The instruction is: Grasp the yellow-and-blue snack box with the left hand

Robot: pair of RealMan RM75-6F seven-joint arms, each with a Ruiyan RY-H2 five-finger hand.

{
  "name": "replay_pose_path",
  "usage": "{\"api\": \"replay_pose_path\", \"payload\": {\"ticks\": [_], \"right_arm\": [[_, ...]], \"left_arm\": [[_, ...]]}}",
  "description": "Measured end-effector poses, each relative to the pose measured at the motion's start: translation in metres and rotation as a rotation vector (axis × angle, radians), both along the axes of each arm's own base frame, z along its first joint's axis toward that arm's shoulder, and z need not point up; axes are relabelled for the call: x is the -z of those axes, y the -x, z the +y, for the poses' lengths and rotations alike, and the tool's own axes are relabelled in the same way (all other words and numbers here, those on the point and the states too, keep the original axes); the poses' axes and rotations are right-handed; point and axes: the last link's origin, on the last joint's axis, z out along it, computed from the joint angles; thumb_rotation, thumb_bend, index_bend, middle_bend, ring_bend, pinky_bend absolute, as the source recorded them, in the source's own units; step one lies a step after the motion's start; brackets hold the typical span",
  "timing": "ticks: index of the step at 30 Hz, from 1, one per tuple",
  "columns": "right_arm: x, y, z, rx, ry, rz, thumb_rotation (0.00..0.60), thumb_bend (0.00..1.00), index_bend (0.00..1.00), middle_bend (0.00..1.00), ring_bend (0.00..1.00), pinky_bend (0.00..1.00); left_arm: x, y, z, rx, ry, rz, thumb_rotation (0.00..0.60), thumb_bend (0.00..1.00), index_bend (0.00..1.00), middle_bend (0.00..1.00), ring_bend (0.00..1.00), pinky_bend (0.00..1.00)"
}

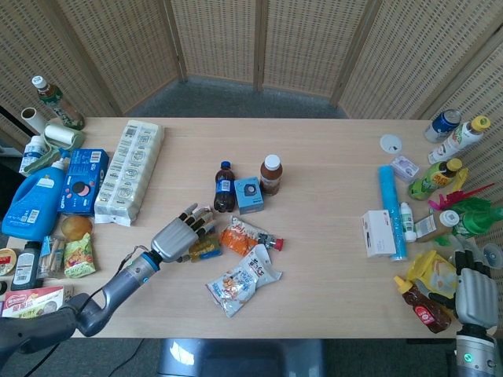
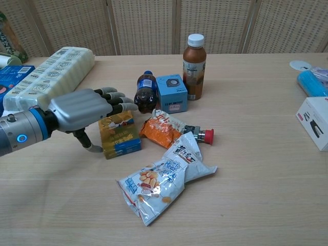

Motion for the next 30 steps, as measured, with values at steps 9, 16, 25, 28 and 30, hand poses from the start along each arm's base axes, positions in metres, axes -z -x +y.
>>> {"api": "replay_pose_path", "payload": {"ticks": [9,16,25,28,30], "right_arm": [[-0.003,0.010,0.008,0.020,0.010,-0.010,0.524,0.17,0.00,0.00,0.00,0.00],[-0.003,0.010,0.008,0.018,0.007,-0.010,0.529,0.17,0.00,0.00,0.00,0.00],[0.003,0.001,0.003,0.002,-0.012,-0.014,0.533,0.17,0.00,0.00,0.00,0.00],[0.003,0.000,0.003,0.006,-0.012,-0.014,0.531,0.17,0.00,0.00,0.00,0.00],[0.002,0.000,0.005,0.013,-0.009,-0.013,0.534,0.17,0.00,0.00,0.00,0.00]], "left_arm": [[0.015,-0.033,-0.002,0.019,0.022,-0.063,0.517,0.20,0.00,0.00,0.00,0.00],[0.005,-0.023,-0.001,-0.038,0.037,-0.057,0.515,0.20,0.00,0.00,0.00,0.00],[-0.004,0.000,0.002,-0.183,0.092,-0.056,0.514,0.20,0.00,0.00,0.00,0.00],[-0.001,-0.001,0.005,-0.197,0.104,-0.058,0.514,0.20,0.00,0.00,0.00,0.00],[0.002,-0.001,0.006,-0.201,0.109,-0.057,0.513,0.20,0.00,0.00,0.00,0.00]]}}
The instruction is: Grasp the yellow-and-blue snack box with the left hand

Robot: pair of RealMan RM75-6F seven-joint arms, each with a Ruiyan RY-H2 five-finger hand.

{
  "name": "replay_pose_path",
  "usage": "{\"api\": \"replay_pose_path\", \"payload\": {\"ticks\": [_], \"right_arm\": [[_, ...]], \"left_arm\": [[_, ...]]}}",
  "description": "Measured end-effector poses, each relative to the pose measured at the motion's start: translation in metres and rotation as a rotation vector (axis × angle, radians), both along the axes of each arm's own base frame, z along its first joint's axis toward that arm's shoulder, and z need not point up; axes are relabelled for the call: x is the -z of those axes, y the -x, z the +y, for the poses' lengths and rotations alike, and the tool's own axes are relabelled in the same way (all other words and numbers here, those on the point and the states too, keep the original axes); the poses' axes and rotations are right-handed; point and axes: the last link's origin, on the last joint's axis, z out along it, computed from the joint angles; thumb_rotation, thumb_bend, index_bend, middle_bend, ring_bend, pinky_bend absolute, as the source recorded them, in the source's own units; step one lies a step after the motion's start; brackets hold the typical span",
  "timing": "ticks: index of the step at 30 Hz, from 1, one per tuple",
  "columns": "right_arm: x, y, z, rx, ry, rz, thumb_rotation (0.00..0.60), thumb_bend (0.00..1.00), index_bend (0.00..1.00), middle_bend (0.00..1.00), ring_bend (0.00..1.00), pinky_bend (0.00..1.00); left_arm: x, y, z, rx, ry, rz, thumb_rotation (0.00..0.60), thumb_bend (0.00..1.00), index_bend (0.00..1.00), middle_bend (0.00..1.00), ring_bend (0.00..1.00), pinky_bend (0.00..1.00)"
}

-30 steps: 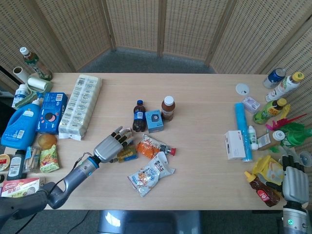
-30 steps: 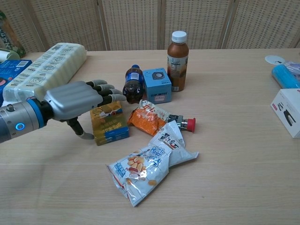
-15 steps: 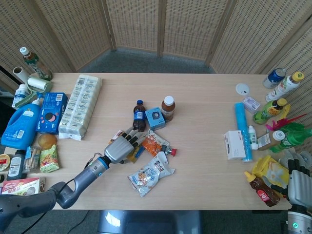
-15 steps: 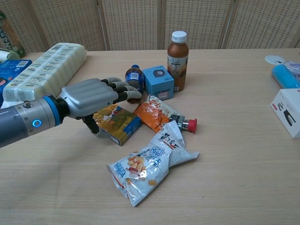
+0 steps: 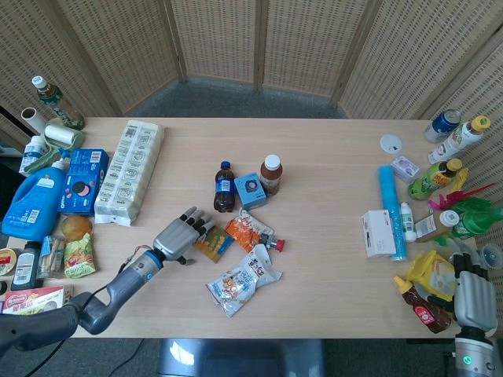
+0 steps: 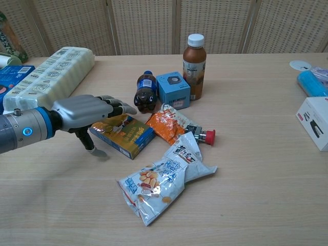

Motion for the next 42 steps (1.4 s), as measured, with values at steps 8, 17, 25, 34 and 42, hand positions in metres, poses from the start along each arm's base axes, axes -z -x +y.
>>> {"api": "replay_pose_path", "payload": {"ticks": [8,17,25,34,42], "right_arm": [[-0.003,0.001,0.003,0.018,0.002,0.002,0.535,0.17,0.00,0.00,0.00,0.00],[-0.001,0.001,0.002,0.020,-0.005,-0.005,0.539,0.17,0.00,0.00,0.00,0.00],[0.000,-0.001,0.002,0.020,-0.007,-0.012,0.545,0.17,0.00,0.00,0.00,0.00],[0.001,-0.004,-0.001,0.018,-0.011,-0.010,0.543,0.17,0.00,0.00,0.00,0.00],[0.008,-0.006,-0.007,0.005,-0.031,-0.023,0.541,0.17,0.00,0.00,0.00,0.00]], "left_arm": [[0.009,-0.002,0.006,-0.044,0.018,-0.029,0.575,0.20,0.00,0.00,0.00,0.00],[0.008,-0.006,0.016,-0.104,-0.009,-0.131,0.600,0.21,0.32,0.36,0.53,0.31],[0.007,0.001,0.023,-0.173,-0.006,-0.142,0.600,0.20,0.41,0.45,0.67,0.49],[0.000,0.000,0.024,-0.208,-0.013,-0.209,0.600,0.21,0.50,0.51,0.71,0.62],[-0.031,-0.014,0.023,-0.200,-0.026,-0.320,0.600,0.21,0.50,0.51,0.71,0.61]]}}
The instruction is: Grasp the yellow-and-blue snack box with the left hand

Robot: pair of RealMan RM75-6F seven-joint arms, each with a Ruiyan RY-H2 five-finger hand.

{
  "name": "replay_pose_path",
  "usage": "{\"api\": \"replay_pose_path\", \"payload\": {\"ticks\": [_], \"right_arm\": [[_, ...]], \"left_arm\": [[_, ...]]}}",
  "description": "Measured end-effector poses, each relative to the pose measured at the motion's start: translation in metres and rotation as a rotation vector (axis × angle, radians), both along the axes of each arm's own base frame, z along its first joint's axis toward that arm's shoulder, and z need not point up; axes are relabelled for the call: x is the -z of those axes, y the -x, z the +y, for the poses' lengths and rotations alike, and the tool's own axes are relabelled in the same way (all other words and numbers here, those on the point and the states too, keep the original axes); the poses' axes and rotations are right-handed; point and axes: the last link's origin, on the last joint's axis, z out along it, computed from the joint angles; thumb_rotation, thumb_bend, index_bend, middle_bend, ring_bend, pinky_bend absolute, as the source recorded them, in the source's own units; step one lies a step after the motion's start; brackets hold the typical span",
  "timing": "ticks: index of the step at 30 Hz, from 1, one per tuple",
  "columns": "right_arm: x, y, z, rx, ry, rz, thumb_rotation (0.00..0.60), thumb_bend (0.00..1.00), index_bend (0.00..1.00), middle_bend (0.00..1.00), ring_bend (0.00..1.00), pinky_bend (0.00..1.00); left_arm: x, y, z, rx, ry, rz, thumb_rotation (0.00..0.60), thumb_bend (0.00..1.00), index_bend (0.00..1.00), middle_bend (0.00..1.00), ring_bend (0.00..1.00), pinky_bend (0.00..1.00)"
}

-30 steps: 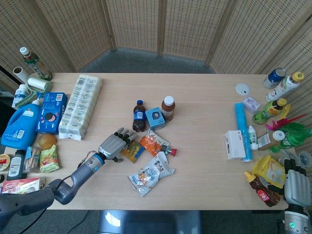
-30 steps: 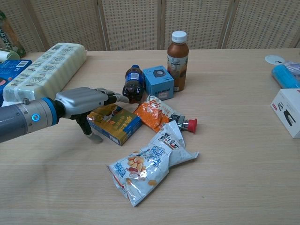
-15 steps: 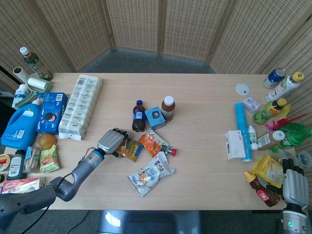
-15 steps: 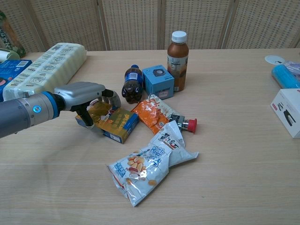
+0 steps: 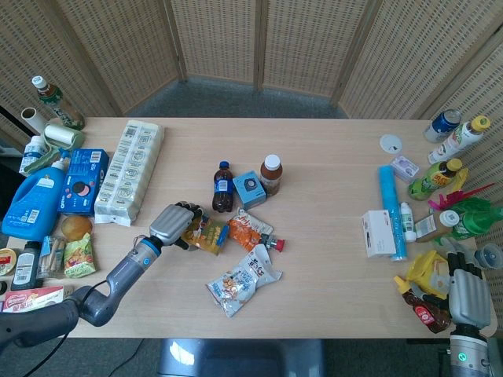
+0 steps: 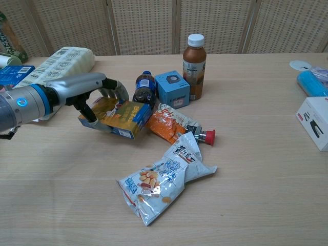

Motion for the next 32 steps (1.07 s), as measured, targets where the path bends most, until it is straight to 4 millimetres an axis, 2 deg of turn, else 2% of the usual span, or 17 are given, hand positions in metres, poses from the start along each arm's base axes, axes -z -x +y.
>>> {"api": "replay_pose_path", "payload": {"ticks": [5,15,24,27,32], "right_arm": [[0.002,0.000,-0.002,-0.009,-0.002,-0.009,0.547,0.17,0.00,0.00,0.00,0.00],[0.006,0.003,-0.001,-0.024,-0.010,-0.031,0.547,0.17,0.00,0.00,0.00,0.00],[0.009,0.004,0.001,-0.042,-0.013,-0.049,0.546,0.17,0.00,0.00,0.00,0.00],[0.012,0.004,0.001,-0.045,-0.019,-0.054,0.542,0.17,0.00,0.00,0.00,0.00],[0.013,0.004,0.002,-0.047,-0.018,-0.060,0.542,0.17,0.00,0.00,0.00,0.00]], "left_arm": [[-0.029,-0.014,-0.001,-0.001,-0.024,-0.086,0.600,0.20,0.49,0.51,0.71,0.61],[-0.099,-0.054,0.003,0.032,-0.153,-0.272,0.600,0.20,0.49,0.51,0.71,0.61],[-0.153,-0.081,-0.004,0.049,-0.236,-0.434,0.600,0.19,0.49,0.51,0.71,0.60],[-0.161,-0.083,-0.006,0.045,-0.251,-0.466,0.600,0.19,0.49,0.50,0.70,0.59],[-0.164,-0.085,-0.007,0.047,-0.249,-0.475,0.600,0.19,0.49,0.50,0.70,0.59]]}}
